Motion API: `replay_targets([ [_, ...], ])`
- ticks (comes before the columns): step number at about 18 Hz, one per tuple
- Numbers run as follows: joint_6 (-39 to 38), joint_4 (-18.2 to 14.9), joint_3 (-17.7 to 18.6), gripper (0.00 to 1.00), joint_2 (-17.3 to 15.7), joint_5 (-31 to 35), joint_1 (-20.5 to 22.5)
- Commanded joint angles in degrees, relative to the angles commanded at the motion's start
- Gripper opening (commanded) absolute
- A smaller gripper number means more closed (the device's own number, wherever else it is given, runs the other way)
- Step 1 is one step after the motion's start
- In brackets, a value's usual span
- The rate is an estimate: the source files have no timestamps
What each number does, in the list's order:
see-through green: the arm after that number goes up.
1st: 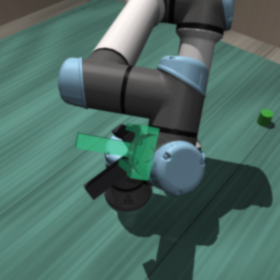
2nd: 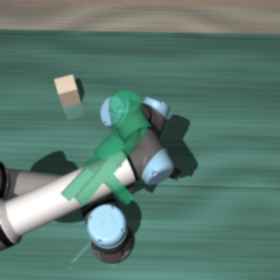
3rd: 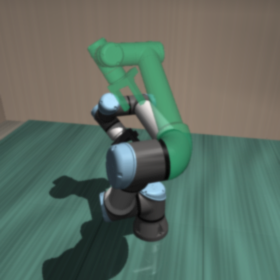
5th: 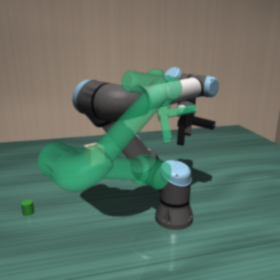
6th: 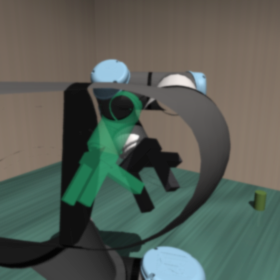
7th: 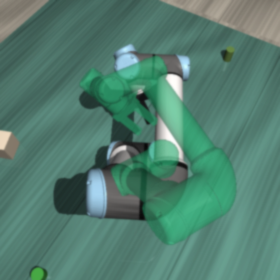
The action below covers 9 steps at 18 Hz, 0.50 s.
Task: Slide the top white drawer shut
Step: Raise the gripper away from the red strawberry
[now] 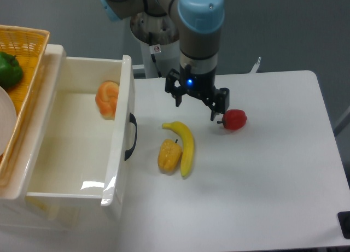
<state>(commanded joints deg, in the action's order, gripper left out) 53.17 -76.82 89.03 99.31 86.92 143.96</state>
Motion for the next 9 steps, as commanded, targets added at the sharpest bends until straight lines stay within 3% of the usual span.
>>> replay_targets([
  [9,0.00,-0.09,0.79,1.00,2.02,-0.09,1.67],
])
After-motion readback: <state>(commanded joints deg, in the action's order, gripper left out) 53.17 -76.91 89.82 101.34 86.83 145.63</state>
